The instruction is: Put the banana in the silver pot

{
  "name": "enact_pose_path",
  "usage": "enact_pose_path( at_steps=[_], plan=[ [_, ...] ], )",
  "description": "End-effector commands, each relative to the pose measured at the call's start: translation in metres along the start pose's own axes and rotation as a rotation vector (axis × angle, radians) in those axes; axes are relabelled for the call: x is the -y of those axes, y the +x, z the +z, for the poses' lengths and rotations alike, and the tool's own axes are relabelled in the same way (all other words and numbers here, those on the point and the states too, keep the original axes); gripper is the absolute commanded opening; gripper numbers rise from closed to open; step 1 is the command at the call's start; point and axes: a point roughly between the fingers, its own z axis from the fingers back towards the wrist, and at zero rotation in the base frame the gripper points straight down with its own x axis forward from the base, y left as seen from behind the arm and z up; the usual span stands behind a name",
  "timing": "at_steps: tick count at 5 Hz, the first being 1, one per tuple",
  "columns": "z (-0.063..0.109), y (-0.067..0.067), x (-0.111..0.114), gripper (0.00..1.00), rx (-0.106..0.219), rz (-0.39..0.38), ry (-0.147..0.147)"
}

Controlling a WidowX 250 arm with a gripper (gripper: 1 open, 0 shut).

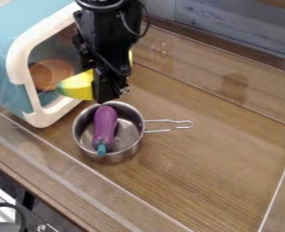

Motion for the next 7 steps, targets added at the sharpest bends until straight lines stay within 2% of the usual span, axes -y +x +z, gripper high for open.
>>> enact_pose_path(
  at_steps=[1, 6, 7],
  plan=[
    [0.0062, 0.0000, -0.0050, 0.00, 0.033, 0.020, 0.016],
    [-0.0002, 0.0011, -0.0098, 0.00, 0.049, 0.057, 0.014],
    [-0.0004, 0.0022, -0.0044, 0.00, 0.053, 0.048, 0.012]
  ],
)
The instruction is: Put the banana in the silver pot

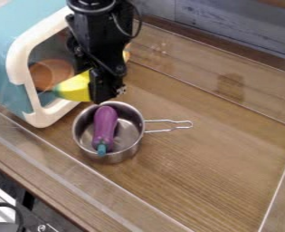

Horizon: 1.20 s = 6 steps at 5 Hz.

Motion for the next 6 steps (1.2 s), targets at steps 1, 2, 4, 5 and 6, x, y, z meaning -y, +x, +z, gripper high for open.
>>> enact_pose_path(
  at_steps=[1, 2, 4, 5, 6],
  plan=[
    [0.006, 0.003, 0.004, 0.00, 0.030, -0.007, 0.011],
    [0.007, 0.004, 0.008, 0.00, 0.032, -0.014, 0.009],
    [0.007, 0.005, 0.015, 0.00, 0.034, -0.026, 0.004],
    [0.007, 0.006, 0.018, 0.00, 0.035, -0.031, 0.001],
    [0.006, 0.006, 0.020, 0.00, 0.035, -0.036, -0.002]
  ],
)
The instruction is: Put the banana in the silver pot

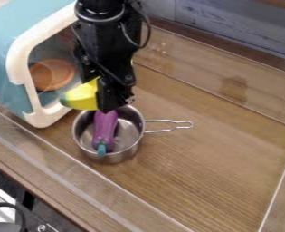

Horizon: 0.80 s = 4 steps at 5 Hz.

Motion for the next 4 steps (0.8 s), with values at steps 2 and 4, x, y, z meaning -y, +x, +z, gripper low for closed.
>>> enact_pose_path(
  at_steps=[2, 4],
  plan=[
    [0.0035, 0.0030, 0.0019, 0.00, 0.024, -0.008, 0.005],
    [0.0018, 0.0039, 0.0032, 0.00, 0.023, -0.013, -0.001]
  ],
)
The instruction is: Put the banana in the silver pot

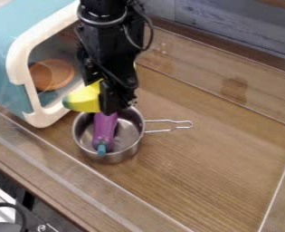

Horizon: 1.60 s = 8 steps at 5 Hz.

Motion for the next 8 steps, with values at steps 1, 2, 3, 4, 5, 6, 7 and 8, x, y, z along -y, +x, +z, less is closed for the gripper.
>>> enact_pose_path(
  at_steps=[1, 2, 3, 4, 5, 6, 7, 8],
  plan=[
    [0.0025, 0.0032, 0.0014, 0.00, 0.016, -0.011, 0.004],
    [0.0017, 0.0038, 0.0019, 0.00, 0.016, -0.012, 0.002],
    [0.0010, 0.0043, 0.0023, 0.00, 0.017, -0.013, -0.001],
    [0.0003, 0.0049, 0.0026, 0.00, 0.017, -0.014, -0.004],
    [-0.0004, 0.0053, 0.0030, 0.00, 0.018, -0.013, -0.006],
    [-0.0011, 0.0056, 0.0030, 0.00, 0.018, -0.013, -0.008],
    [-0.0017, 0.0059, 0.0030, 0.00, 0.018, -0.012, -0.011],
    [-0.0023, 0.0061, 0.0030, 0.00, 0.018, -0.012, -0.013]
  ],
)
